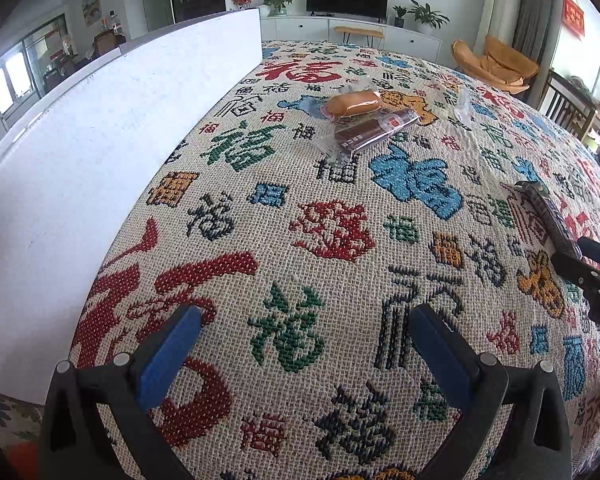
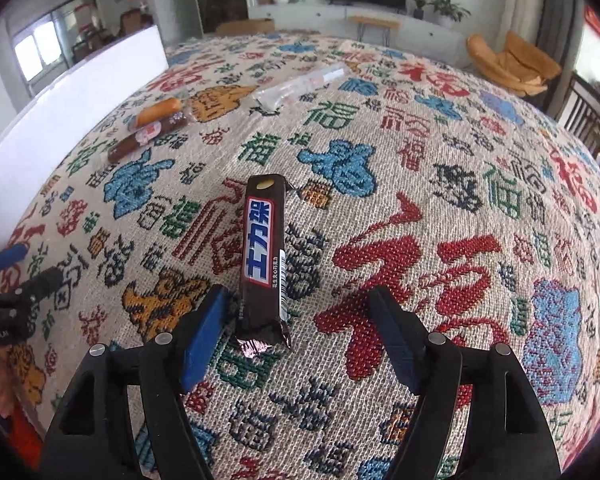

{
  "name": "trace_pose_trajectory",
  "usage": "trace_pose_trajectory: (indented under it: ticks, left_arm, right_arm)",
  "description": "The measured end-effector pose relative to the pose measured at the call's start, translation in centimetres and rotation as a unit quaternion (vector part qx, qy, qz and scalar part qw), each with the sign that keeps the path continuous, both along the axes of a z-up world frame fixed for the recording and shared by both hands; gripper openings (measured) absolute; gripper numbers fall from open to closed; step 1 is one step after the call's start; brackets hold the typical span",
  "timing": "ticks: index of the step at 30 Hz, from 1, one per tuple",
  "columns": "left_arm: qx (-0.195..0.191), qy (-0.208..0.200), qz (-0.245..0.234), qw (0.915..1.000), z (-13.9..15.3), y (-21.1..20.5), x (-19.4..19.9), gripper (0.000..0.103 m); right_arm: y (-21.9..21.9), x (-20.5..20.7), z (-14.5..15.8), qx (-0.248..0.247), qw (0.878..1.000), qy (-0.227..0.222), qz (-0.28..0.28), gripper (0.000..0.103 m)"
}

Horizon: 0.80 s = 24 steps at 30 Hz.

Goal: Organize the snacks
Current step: 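Lift the Snickers bar with the right tool and hold it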

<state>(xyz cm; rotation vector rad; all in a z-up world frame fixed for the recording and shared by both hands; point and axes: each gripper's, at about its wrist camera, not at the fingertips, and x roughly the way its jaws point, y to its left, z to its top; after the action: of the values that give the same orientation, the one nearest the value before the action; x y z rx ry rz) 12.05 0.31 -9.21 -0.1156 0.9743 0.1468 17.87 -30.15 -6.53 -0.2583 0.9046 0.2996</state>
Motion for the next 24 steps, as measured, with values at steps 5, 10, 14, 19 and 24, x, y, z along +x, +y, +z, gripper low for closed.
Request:
trace_pose_trajectory:
  ticks: [5, 10, 14, 19, 24]
  left_arm:
    - [0.0, 0.0, 0.0, 1.0, 0.01, 0.0, -0.02, 0.103]
    - [0.0, 0.001, 0.0, 1.0, 0.0, 0.0, -0.01, 0.103]
    - [0.0, 0.001, 0.0, 1.0, 0.01, 0.0, 0.0, 0.103]
    - [0.0, 0.001, -0.001, 1.0, 0.04, 0.02, 0.04, 0.103]
    - [-0.007, 0.007, -0.005, 0.9999, 0.01, 0.12, -0.09, 0.103]
  right_arm:
    - [0.06, 0.19, -0.34, 0.007, 1.0, -0.015, 0.002, 0.078]
    - [0.28, 0.2, -0.52, 0.007, 1.0, -0.019, 0.0, 0.079]
    - [0.03, -0.22, -0.48, 0.008, 1.0, -0.019, -0.004, 0.08]
    - [0.02, -0.07, -0.47, 0.009, 1.0, -0.019, -0.004, 0.08]
    - [0.08, 0.04, -0.47, 0.008, 1.0, -0.019, -0.004, 0.08]
